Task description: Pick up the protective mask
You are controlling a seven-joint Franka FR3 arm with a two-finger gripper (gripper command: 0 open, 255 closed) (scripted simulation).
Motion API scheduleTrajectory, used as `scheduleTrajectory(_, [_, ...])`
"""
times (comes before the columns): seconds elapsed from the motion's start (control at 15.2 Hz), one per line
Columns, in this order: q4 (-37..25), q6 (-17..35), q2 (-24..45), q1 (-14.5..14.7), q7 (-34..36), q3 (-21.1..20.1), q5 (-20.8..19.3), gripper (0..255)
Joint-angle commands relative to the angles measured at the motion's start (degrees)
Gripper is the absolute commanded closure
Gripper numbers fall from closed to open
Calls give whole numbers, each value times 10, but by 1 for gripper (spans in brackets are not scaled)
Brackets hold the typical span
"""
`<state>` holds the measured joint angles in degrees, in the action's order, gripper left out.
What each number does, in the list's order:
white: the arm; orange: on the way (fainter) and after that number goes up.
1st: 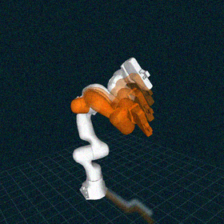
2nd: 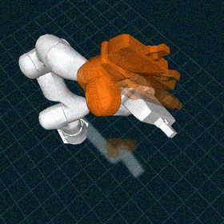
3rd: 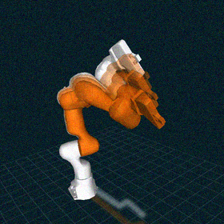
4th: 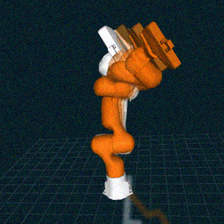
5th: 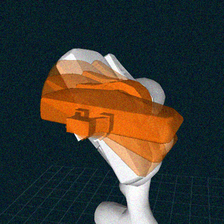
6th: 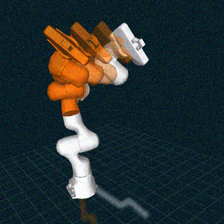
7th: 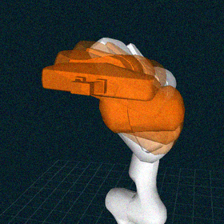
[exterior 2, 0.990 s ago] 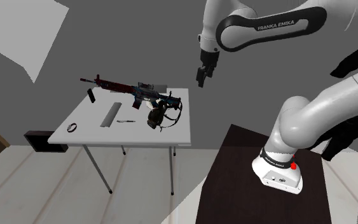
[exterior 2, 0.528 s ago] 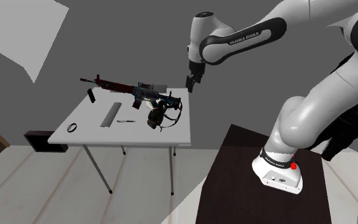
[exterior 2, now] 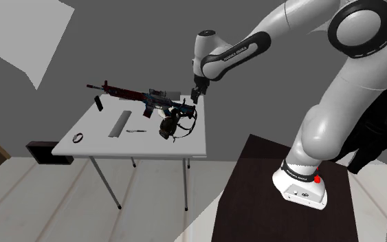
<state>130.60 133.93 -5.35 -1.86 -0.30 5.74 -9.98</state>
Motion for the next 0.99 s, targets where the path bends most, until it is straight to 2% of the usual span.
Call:
scheduleTrajectory(0.0, [-25, 29, 49, -2, -8, 4, 3, 0])
scheduleTrajectory(0.46, [-132, 91, 203, -16, -44, 9, 24, 0])
scheduleTrajectory(0.92, [-123, 131, 234, -17, -39, 9, 22, 0])
